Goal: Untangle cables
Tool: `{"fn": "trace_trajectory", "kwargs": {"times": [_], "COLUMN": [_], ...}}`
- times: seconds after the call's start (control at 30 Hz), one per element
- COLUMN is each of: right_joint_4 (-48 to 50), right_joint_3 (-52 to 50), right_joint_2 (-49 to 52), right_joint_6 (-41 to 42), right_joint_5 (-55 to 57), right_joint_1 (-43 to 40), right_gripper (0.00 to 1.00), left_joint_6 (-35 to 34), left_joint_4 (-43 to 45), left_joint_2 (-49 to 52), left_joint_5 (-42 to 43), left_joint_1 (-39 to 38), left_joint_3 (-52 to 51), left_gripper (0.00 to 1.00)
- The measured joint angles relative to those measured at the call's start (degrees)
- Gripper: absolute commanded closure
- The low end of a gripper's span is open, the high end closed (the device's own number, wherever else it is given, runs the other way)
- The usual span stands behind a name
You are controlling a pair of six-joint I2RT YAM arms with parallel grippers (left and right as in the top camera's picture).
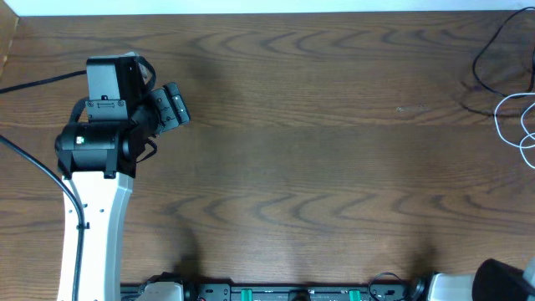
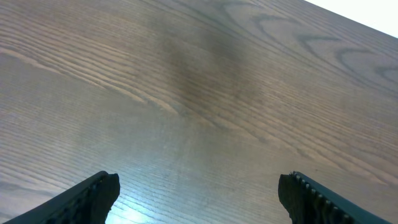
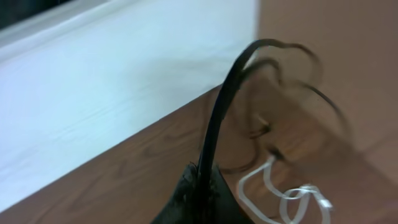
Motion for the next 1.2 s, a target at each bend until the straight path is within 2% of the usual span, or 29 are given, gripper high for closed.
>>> {"fn": "trace_trajectory", "kwargs": {"times": [0.43,0.83,0.9,0.93,0.97,1.0,1.03,1.1,1.2], "right_joint_4": [0.90,1.62,1.60,1.57,1.51,1.44,1.31,1.22,1.36], "right_joint_3": [0.44,0.55,0.55,0.55,0.55,0.55,0.55,0.55,0.55], "right_joint_2": [0.13,13.66,15.74,16.92,17.90,18.78,19.54,20.46,20.72], "right_joint_6": [-0.94,-0.76,-0.76,-0.72,-0.48,-0.52,-0.33,-0.33,-0.22], "right_joint_5": [-0.07,-1.57,-1.77,-1.77,-1.77,-1.84,-1.97,-2.03,-2.80], "right_joint_1": [-21.35,-23.76,-23.76,-23.76,-23.76,-23.76,-23.76,-23.76,-23.76], "right_gripper": [0.99,0.99,0.97,0.82,0.56,0.41,0.31,0.16,0.13], "left_joint_6": [0.00,0.00,0.00,0.00,0.00,0.00,0.00,0.00,0.00], "left_joint_4": [0.02,0.02,0.02,0.02,0.02,0.02,0.02,0.02,0.26], "left_joint_2": [0.00,0.00,0.00,0.00,0.00,0.00,0.00,0.00,0.00], "left_joint_5": [0.15,0.15,0.15,0.15,0.15,0.15,0.17,0.15,0.15], "left_joint_1": [0.00,0.00,0.00,0.00,0.00,0.00,0.00,0.00,0.00], "left_joint_3": [0.00,0.00,0.00,0.00,0.00,0.00,0.00,0.00,0.00], "left_gripper": [0.13,0.13,0.13,0.13,0.13,0.13,0.13,0.13,0.13]}}
